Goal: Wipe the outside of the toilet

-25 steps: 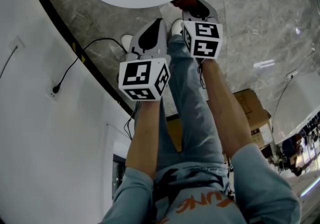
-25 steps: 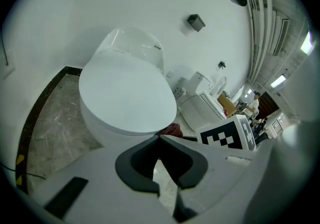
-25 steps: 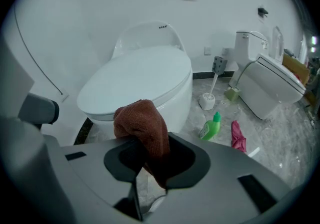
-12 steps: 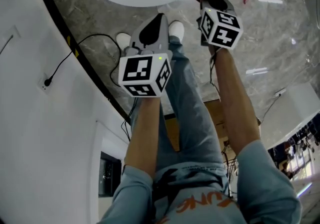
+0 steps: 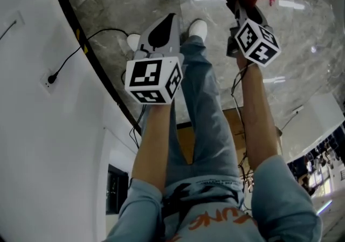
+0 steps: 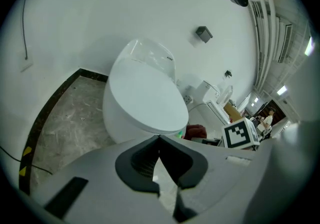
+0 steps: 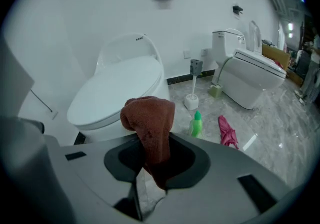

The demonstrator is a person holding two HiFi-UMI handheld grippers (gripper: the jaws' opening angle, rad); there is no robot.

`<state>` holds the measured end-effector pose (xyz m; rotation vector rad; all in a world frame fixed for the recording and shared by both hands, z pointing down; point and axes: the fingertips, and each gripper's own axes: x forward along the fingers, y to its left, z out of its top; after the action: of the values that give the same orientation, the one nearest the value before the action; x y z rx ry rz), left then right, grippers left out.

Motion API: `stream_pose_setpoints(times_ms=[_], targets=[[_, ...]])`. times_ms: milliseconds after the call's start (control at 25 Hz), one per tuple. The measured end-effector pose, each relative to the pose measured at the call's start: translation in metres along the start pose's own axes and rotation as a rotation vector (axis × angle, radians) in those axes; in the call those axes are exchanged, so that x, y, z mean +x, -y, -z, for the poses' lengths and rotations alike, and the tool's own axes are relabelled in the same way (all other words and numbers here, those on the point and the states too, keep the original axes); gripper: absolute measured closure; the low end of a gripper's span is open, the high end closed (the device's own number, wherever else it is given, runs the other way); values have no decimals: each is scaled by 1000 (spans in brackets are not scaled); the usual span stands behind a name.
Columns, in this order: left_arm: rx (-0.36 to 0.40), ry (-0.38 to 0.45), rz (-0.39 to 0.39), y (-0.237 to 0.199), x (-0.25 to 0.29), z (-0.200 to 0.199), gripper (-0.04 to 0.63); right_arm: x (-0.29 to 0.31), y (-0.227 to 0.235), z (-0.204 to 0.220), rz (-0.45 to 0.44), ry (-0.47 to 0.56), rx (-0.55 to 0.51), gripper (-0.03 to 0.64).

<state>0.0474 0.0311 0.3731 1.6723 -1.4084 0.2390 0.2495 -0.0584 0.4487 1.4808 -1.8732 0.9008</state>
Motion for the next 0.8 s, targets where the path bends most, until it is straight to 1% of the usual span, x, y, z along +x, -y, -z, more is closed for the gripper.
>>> stream_pose_setpoints(times_ms=[120, 200, 360, 600, 800], targets=[[-10, 9, -8, -26, -18, -3, 598, -11, -27, 38, 0, -50, -7, 518], [-16, 9, -18, -45, -32, -3, 598, -17, -55, 60, -14, -82, -14, 518], [-55, 27, -59, -92, -58, -7, 598, -19, -126, 91, -80, -137, -99, 518], [-101, 64, -109, -158, -86, -17, 598, 4, -230, 109, -184, -161, -210, 518], [-131, 61, -127, -202, -99, -11, 598, 34, -289, 104, -217, -125, -234, 520]])
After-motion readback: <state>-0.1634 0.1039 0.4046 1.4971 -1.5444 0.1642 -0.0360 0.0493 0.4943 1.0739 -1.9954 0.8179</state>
